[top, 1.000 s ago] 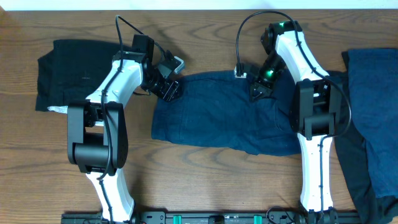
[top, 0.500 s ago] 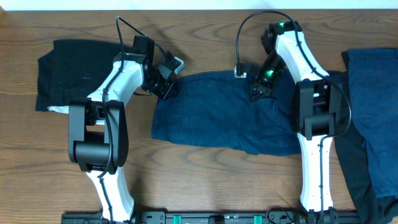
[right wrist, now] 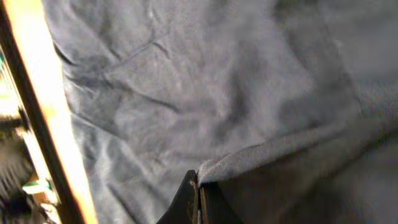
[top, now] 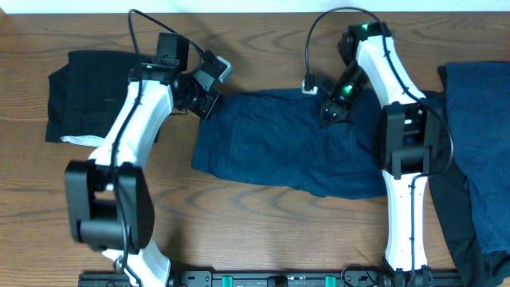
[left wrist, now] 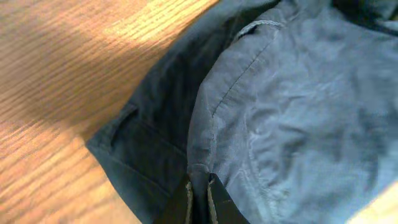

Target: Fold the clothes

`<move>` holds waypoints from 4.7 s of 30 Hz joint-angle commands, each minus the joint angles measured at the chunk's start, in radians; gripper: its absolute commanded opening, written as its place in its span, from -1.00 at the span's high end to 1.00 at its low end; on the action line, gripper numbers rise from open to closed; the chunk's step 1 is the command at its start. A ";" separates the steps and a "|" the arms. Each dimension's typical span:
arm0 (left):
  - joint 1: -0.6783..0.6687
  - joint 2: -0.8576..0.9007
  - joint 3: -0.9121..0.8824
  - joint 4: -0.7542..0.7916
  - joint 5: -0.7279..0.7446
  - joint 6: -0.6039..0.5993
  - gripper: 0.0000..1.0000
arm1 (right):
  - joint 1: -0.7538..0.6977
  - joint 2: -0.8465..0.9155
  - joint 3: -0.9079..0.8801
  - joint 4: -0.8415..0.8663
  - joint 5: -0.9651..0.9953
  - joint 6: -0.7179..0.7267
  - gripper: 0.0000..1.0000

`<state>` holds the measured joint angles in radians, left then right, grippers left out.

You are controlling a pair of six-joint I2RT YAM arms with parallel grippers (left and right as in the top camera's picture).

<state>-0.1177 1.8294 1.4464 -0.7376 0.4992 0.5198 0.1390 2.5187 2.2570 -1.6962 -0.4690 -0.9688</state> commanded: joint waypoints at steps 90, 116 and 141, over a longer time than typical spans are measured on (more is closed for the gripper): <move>0.005 -0.229 -0.140 -0.413 -0.332 -0.657 0.85 | -0.072 -0.684 -0.856 0.207 0.166 0.879 0.97; 0.008 -0.229 -0.308 -0.449 -0.407 -0.698 -0.57 | -0.084 -0.684 -0.921 0.153 0.061 0.915 0.18; 0.008 -0.196 -0.143 -0.233 -0.372 -0.721 0.62 | -0.200 -0.663 -0.645 0.356 0.500 1.154 0.98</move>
<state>-0.1177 1.6104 1.3113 -0.9802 0.1242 -0.1951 -0.0120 1.8397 1.6127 -1.3590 -0.0498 0.1265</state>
